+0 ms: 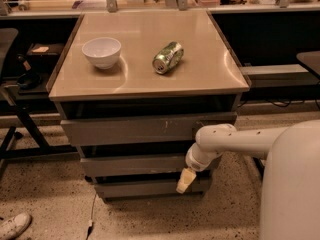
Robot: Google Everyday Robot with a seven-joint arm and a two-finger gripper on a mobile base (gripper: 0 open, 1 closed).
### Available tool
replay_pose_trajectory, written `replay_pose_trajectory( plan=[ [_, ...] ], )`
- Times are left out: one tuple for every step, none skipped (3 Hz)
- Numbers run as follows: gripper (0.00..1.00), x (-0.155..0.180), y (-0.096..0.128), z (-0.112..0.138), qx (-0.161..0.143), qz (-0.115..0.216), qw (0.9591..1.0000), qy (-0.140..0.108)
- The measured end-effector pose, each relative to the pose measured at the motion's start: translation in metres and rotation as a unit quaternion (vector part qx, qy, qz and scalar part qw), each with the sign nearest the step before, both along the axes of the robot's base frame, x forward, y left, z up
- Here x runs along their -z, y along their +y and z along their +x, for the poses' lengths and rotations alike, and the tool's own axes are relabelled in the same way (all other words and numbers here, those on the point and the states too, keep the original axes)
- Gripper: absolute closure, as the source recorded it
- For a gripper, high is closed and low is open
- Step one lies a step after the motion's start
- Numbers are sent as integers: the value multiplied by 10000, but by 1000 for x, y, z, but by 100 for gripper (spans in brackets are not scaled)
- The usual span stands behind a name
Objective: Open middle drawer
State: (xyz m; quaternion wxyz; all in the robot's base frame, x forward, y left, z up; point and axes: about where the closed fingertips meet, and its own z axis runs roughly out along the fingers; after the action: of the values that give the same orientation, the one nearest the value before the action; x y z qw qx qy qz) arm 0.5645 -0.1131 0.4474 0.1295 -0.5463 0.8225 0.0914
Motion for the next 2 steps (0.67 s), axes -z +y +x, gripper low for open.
replay_pose_trajectory(
  plan=[
    [0, 0, -1, 13, 46, 17, 9998, -195],
    [0, 7, 0, 16, 61, 54, 9997, -226]
  ],
)
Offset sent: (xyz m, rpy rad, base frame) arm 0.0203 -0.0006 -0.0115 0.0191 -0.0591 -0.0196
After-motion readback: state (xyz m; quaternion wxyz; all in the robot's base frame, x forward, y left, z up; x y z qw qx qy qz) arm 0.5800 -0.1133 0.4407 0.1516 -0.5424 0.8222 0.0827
